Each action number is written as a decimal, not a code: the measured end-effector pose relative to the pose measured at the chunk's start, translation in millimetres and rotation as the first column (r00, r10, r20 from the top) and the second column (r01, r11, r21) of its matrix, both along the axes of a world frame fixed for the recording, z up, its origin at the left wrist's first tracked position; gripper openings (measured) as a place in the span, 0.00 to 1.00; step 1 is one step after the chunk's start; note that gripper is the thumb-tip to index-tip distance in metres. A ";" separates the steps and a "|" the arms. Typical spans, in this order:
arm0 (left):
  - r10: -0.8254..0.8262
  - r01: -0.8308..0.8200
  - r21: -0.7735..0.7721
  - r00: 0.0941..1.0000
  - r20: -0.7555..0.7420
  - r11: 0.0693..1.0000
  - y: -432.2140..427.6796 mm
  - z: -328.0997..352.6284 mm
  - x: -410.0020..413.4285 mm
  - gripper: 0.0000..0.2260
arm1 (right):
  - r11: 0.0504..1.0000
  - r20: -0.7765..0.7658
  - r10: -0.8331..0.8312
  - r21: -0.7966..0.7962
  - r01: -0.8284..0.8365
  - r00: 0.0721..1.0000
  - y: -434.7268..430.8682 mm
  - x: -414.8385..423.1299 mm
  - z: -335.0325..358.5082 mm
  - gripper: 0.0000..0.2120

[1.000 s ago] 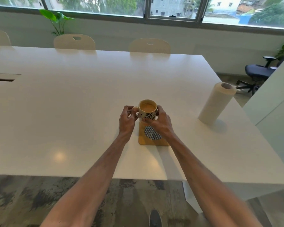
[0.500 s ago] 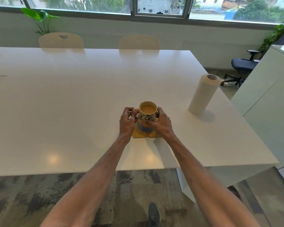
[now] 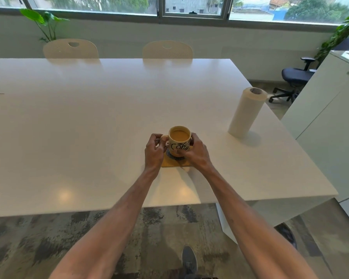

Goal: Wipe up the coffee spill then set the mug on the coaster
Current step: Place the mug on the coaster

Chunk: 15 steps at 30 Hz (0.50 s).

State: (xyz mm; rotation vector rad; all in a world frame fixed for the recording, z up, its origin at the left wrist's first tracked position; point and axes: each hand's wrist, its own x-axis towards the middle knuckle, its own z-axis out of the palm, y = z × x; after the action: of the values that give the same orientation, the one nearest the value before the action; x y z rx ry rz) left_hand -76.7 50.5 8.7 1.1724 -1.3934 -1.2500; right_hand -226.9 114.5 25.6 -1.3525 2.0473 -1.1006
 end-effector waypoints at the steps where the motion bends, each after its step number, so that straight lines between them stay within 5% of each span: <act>1: 0.000 0.000 0.001 1.000 0.003 1.000 0.2 -0.2 0.1 0.11 | 1.000 0.001 0.002 0.000 -0.002 1.000 0.2 0.1 -0.4 0.34; 15: -0.023 0.023 0.000 1.000 -0.018 1.000 -3.9 -3.8 3.4 0.12 | 1.000 0.009 0.002 -0.009 -0.002 1.000 -3.0 0.7 -3.2 0.36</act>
State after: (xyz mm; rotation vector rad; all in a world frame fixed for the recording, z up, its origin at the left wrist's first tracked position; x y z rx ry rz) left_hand -73.3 46.6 4.8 1.1454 -1.3968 -1.2744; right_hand -226.2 111.5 22.4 -1.3511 2.0371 -1.1139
